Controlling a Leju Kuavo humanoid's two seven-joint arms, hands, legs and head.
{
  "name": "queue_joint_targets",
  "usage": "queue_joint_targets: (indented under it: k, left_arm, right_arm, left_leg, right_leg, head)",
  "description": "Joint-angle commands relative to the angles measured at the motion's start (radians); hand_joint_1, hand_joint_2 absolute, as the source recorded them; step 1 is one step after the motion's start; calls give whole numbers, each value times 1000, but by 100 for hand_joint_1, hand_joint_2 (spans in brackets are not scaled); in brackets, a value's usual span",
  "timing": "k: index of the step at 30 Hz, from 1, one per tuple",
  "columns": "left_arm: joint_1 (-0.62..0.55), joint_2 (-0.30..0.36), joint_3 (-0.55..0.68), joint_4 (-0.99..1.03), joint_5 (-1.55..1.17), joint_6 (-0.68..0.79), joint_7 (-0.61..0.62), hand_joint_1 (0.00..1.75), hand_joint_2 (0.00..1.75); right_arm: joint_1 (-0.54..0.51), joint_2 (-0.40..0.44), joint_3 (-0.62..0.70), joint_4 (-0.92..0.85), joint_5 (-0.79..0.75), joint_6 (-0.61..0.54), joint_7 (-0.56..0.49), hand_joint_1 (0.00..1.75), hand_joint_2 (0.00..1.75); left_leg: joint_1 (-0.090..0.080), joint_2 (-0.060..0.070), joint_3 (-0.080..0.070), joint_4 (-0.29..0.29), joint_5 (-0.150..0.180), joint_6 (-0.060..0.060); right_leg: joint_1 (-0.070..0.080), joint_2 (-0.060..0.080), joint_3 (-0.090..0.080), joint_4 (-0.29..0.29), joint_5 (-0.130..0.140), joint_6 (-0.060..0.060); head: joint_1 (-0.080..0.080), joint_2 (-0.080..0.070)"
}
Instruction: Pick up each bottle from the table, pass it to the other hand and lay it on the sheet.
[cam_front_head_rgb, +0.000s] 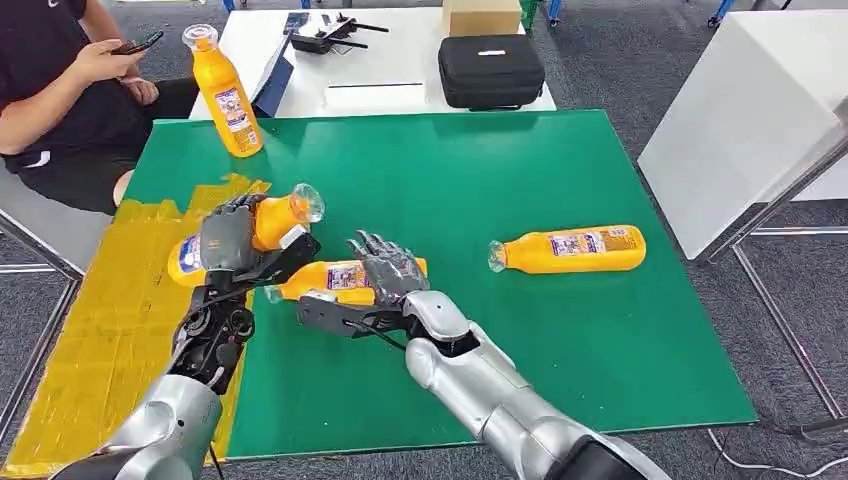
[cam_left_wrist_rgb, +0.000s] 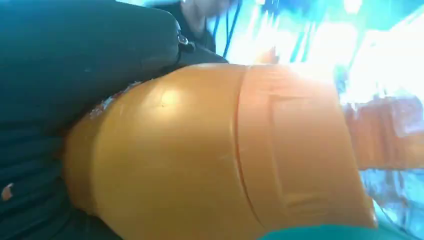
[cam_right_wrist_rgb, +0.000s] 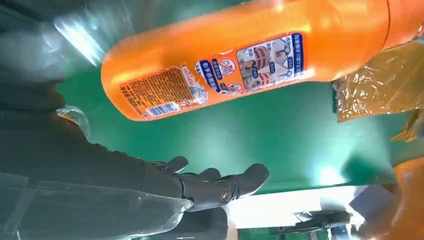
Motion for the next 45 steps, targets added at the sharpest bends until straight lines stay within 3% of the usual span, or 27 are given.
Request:
queue_joint_targets:
  k: [1, 2, 3, 4, 12, 18, 30, 35, 39, 43, 44, 45]
  left_arm:
    - [-104, 69, -79, 263, 59, -121, 75, 175, 175]
    - [-108, 74, -85, 270, 58, -132, 94, 119, 175]
    - [-110, 82, -100, 279, 44, -138, 126, 0, 175]
    - [-115, 87, -109, 287, 33, -142, 171, 0, 0]
    - [-124, 82, -138, 289, 61, -158, 158, 0, 0]
    - [-132, 66, -182, 279, 118, -154, 116, 0, 0]
    - [-119, 67, -236, 236, 270, -148, 34, 0, 0]
    - [-103, 49, -209, 170, 433, -157, -89, 0, 0]
    - [-103, 48, -211, 168, 434, -159, -89, 0, 0]
    - [-76, 38, -254, 70, 606, -179, -182, 0, 0]
    - [-59, 42, -288, 13, 678, -190, -193, 0, 0]
    - [-46, 47, -316, -30, 731, -193, -208, 0, 0]
  right_arm:
    - [-44, 1, 50, 83, 32, 49, 32, 0, 175]
    - [-44, 4, 52, 90, 34, 54, 33, 0, 175]
    - [-45, 8, 54, 95, 36, 59, 33, 0, 175]
    - [-45, 11, 58, 99, 41, 62, 35, 0, 175]
    - [-67, 8, 61, 168, 70, 46, 60, 0, 175]
    - [-135, 13, 35, 338, 99, 23, 59, 0, 175]
    - [-160, -24, 12, 394, 145, 30, 62, 0, 175]
    - [-156, -32, 8, 420, 161, 65, 56, 0, 175]
    - [-154, -33, 8, 420, 161, 63, 54, 0, 175]
    - [-127, -32, 11, 439, 175, 135, 29, 0, 175]
    - [-108, -32, 16, 444, 186, 144, 26, 30, 175]
    - [-93, -32, 18, 450, 192, 154, 24, 141, 175]
  left_leg:
    - [0, 0, 5, 0, -3, -1]
    - [0, 0, 3, 0, -1, 0]
    - [0, 0, 5, 0, -3, -1]
    - [0, -1, 4, 0, -1, 0]
    - [0, -1, 3, 0, -1, 0]
    - [1, -2, 1, 0, 0, 0]
    - [0, -4, 4, 1, -2, 0]
    - [0, -2, 2, 1, -1, 0]
    - [0, -3, 3, 1, -1, 0]
    - [0, -2, 3, 0, -1, 0]
    - [0, -3, 3, 0, -1, 0]
    - [0, -4, 4, 0, -1, 0]
  right_leg:
    - [1, -3, 5, 1, -3, -3]
    - [1, -2, 3, 0, -2, -2]
    - [1, -3, 5, 1, -3, -3]
    - [1, -3, 4, 0, -2, -2]
    - [1, -4, 3, 1, -2, -2]
    - [0, -4, 2, 1, -1, -2]
    - [1, -7, 5, 2, -3, -3]
    - [1, -5, 3, 1, -2, -2]
    - [1, -6, 4, 1, -3, -2]
    - [1, -5, 4, 1, -2, -2]
    - [1, -5, 4, 0, -2, -2]
    - [1, -7, 6, 1, -3, -3]
  head:
    - [1, 0]
    - [0, 0]
    - [0, 0]
    - [0, 0]
    - [1, 0]
    - [0, 0]
    - [0, 0]
    - [0, 0]
    - [0, 0]
    - [0, 0]
    - [0, 0]
    - [0, 0]
